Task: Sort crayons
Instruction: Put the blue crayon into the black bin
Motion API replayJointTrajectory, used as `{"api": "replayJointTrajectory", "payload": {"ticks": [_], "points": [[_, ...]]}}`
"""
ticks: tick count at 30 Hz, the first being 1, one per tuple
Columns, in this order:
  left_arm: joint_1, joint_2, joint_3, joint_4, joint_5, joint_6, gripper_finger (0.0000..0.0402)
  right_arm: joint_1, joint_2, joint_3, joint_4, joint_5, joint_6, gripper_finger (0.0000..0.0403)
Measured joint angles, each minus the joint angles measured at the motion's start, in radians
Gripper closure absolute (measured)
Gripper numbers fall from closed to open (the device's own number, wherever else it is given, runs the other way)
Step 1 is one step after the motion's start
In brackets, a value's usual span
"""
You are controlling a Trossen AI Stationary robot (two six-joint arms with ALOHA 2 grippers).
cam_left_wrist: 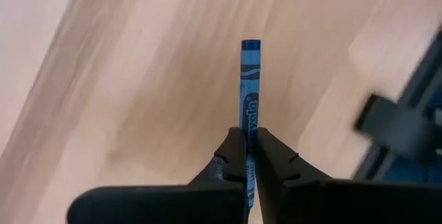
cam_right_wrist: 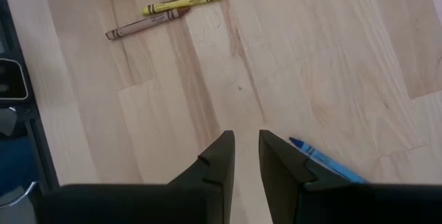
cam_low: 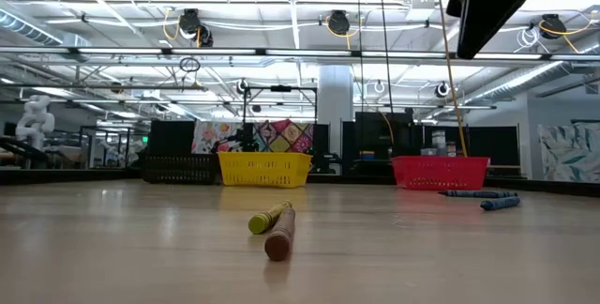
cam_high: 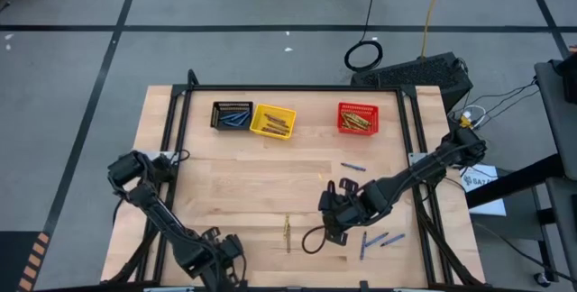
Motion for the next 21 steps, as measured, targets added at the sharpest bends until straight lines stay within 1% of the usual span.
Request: {"api": "replayJointTrajectory", "payload": {"ticks": [4, 10, 15, 21], "points": [[0.016, -0.034, 0.0, -0.091, 0.003, 0.009, 0.0401, 0.006, 0.0, 0.0, 0.0, 0.0, 0.0, 0.0348], [0.089, -0.082, 0.001, -0.23, -0.027, 0.068, 0.0401, 0.006, 0.0, 0.0, 0.0, 0.001, 0.0, 0.0348], [0.19, -0.121, 0.002, -0.277, -0.065, 0.193, 0.0401, 0.006, 0.0, 0.0, 0.0, 0.003, -0.028, 0.0348], [0.303, -0.161, 0.002, -0.275, -0.066, 0.345, 0.0401, 0.006, 0.0, 0.0, -0.003, 0.005, -0.057, 0.0348]]}}
